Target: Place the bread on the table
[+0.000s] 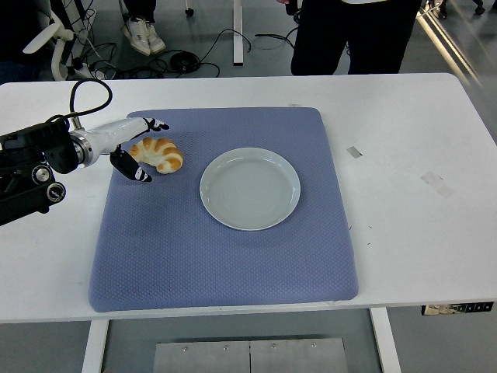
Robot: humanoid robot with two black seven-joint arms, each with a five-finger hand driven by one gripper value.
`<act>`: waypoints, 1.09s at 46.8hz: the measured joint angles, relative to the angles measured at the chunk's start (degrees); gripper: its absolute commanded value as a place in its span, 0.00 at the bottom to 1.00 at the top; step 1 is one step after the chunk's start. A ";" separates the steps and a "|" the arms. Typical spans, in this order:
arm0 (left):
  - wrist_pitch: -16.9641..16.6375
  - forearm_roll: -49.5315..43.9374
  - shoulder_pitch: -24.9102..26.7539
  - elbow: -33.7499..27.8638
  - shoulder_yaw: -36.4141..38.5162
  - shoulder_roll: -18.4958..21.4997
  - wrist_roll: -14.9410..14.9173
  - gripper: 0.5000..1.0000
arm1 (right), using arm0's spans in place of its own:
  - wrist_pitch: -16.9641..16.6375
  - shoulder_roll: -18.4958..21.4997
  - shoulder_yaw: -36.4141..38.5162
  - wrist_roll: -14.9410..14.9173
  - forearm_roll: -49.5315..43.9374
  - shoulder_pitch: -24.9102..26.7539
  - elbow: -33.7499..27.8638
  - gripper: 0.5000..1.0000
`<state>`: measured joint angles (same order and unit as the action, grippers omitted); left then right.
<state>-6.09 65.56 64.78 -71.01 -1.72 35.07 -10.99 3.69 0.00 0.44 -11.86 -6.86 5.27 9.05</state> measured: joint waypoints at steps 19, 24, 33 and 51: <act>-1.32 -19.90 -0.84 1.31 -11.78 0.92 4.46 0.81 | 0.00 0.00 0.00 -0.01 0.00 0.00 0.00 1.00; -1.78 -23.90 -1.13 1.58 -13.94 2.36 7.47 0.81 | 0.00 0.00 0.00 0.00 0.00 0.01 0.00 1.00; -3.23 -24.70 -2.43 2.31 -18.98 4.35 13.19 0.81 | 0.00 0.00 -0.01 -0.01 0.00 0.01 0.00 1.00; -3.51 -24.62 -12.51 6.42 -34.14 0.86 21.41 0.81 | 0.00 0.00 0.00 -0.01 0.00 -0.01 0.00 1.00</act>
<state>-9.59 40.94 52.27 -64.59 -35.86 35.94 10.43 3.69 0.00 0.44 -11.87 -6.86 5.27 9.05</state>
